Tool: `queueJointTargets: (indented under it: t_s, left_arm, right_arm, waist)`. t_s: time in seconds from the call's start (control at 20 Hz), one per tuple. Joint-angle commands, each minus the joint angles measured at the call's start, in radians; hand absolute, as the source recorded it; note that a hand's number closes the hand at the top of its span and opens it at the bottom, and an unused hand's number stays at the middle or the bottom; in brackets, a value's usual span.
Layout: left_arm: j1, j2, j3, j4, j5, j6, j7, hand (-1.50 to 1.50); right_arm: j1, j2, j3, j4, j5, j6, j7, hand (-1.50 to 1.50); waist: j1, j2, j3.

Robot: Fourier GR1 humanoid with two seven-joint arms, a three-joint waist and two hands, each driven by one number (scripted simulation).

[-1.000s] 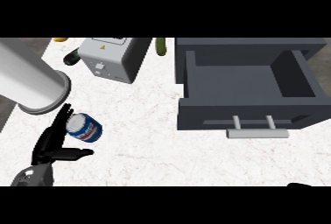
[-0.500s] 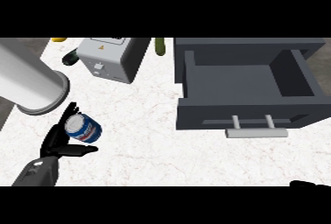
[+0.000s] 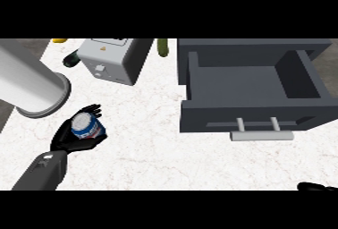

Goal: Pick up the can, place it into the drawer and close the drawer

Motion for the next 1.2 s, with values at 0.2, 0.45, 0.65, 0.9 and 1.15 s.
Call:
queueJointTargets:
  t_s: [0.2, 0.45, 0.65, 0.9, 1.15]
  left_arm:
    - [-0.017, -0.066, -0.02, 0.026, -0.009, -0.013, -0.077, 1.5]
    - [-0.087, -0.11, 0.006, 0.024, 0.024, 0.057, -0.016, 1.5]
    - [-0.149, -0.244, 0.068, 0.012, 0.081, 0.31, 0.028, 1.5]
    - [-0.184, -0.245, 0.089, -0.027, 0.123, 0.313, 0.011, 1.5]
    - [-0.202, -0.272, 0.031, -0.151, 0.129, 0.304, 0.152, 1.5]
  right_arm:
    - [-0.033, -0.022, -0.028, -0.007, 0.0, -0.01, 0.028, -1.5]
    - [-0.021, 0.008, -0.001, 0.033, 0.046, -0.009, -0.04, -1.5]
    - [-0.046, 0.003, 0.014, 0.02, 0.061, -0.022, -0.011, -1.5]
    - [-0.07, -0.065, -0.086, 0.036, -0.044, 0.014, 0.014, -1.5]
    - [-0.077, -0.04, -0.039, -0.025, 0.0, -0.021, 0.07, -1.5]
  waist:
    - [0.001, 0.0, 0.0]
    - [0.002, -0.001, 0.0]
    - [0.003, -0.001, 0.001]
    - [0.001, -0.001, 0.001]
    - [0.014, -0.007, 0.001]
